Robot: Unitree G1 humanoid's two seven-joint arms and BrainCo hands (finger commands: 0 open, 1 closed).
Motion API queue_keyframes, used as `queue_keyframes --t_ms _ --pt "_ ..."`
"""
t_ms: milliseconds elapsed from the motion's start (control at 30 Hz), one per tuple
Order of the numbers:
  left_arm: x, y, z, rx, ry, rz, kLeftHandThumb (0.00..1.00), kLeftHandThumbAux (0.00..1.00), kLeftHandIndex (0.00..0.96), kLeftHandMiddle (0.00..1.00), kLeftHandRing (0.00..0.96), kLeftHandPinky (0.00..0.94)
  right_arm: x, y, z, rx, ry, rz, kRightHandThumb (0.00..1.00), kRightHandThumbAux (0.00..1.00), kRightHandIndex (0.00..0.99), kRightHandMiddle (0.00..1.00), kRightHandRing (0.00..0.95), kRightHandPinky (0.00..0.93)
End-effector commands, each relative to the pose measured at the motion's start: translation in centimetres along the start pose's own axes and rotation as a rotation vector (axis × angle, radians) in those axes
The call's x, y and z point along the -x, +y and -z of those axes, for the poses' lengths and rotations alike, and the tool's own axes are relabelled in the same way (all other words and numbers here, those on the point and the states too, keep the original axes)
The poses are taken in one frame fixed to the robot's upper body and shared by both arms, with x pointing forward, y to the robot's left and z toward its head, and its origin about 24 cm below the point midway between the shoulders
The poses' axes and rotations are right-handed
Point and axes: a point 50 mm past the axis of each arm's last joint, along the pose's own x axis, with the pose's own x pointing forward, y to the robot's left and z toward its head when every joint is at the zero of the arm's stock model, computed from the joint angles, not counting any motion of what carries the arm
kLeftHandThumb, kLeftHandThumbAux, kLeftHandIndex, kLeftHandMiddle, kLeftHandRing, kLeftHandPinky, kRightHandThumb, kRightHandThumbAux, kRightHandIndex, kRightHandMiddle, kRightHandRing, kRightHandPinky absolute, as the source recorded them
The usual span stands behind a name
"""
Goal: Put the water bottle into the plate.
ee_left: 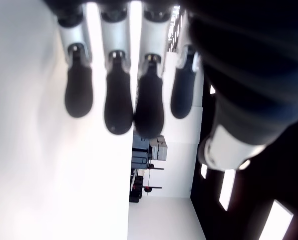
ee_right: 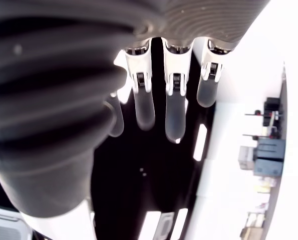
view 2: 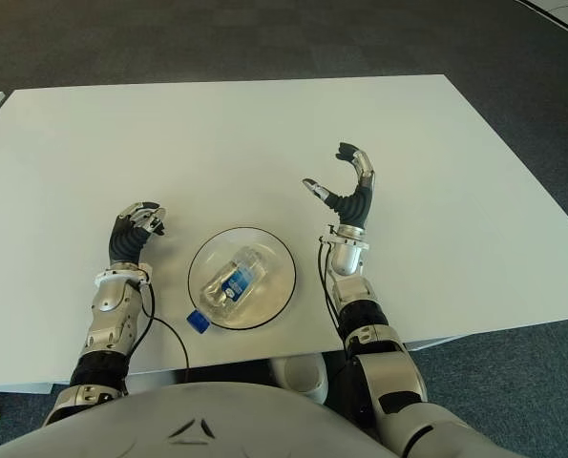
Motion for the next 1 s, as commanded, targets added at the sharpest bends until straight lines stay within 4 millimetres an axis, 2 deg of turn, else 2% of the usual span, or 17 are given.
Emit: queue_keyframes --t_ms 33,67,133,167,200,267,300,400,533,1000 --pt "0.2 0.0 0.4 -0.019 0.026 -0.003 0.708 0.713 0.436 0.653 0.635 0.624 0.0 -0.1 0.6 0.004 0.066 0.010 0.060 0.937 0.425 0.396 0.422 0.480" --pt "0.2 0.0 0.4 -0.021 0.026 -0.005 0.708 0.713 0.436 0.653 0.635 0.624 0.0 -0.1 0.7 0.012 0.077 0.008 0.054 0.941 0.436 0.404 0.430 0.486" --pt "0.3 0.0 0.4 -0.031 0.028 -0.008 0.708 0.713 0.436 0.665 0.648 0.639 0.0 -0.1 1.0 0.030 0.118 -0.009 0.039 0.971 0.505 0.504 0.517 0.561" --pt "0.3 0.0 0.4 -0.033 0.028 -0.008 0.708 0.713 0.436 0.668 0.651 0.643 0.1 0.0 1.1 0.034 0.136 -0.019 0.038 0.977 0.520 0.523 0.532 0.576" --pt "0.3 0.0 0.4 -0.035 0.028 -0.008 0.709 0.713 0.436 0.673 0.657 0.648 0.1 0.1 1.1 0.035 0.146 -0.025 0.274 0.889 0.489 0.550 0.556 0.595" --pt "0.3 0.0 0.4 -0.035 0.028 -0.008 0.709 0.714 0.436 0.680 0.664 0.652 0.1 0.1 1.2 0.036 0.168 -0.042 0.480 0.812 0.462 0.577 0.580 0.611" --pt "0.3 0.0 0.4 -0.035 0.028 -0.008 0.709 0.714 0.436 0.683 0.667 0.653 0.1 0.2 1.2 0.036 0.174 -0.046 0.559 0.783 0.452 0.589 0.590 0.617" --pt "0.3 0.0 0.4 -0.024 0.026 -0.004 0.709 0.714 0.436 0.687 0.670 0.649 0.1 0.5 1.7 0.037 0.228 -0.089 0.654 0.747 0.441 0.606 0.603 0.615" --pt "0.3 0.0 0.4 -0.018 0.022 -0.001 0.709 0.714 0.436 0.685 0.667 0.640 0.3 0.5 2.3 0.041 0.281 -0.136 0.692 0.733 0.437 0.618 0.610 0.618" --pt "0.3 0.0 0.4 -0.001 0.016 0.009 0.709 0.712 0.436 0.665 0.645 0.623 1.1 0.4 3.2 0.011 0.367 -0.198 0.706 0.727 0.436 0.626 0.627 0.644"
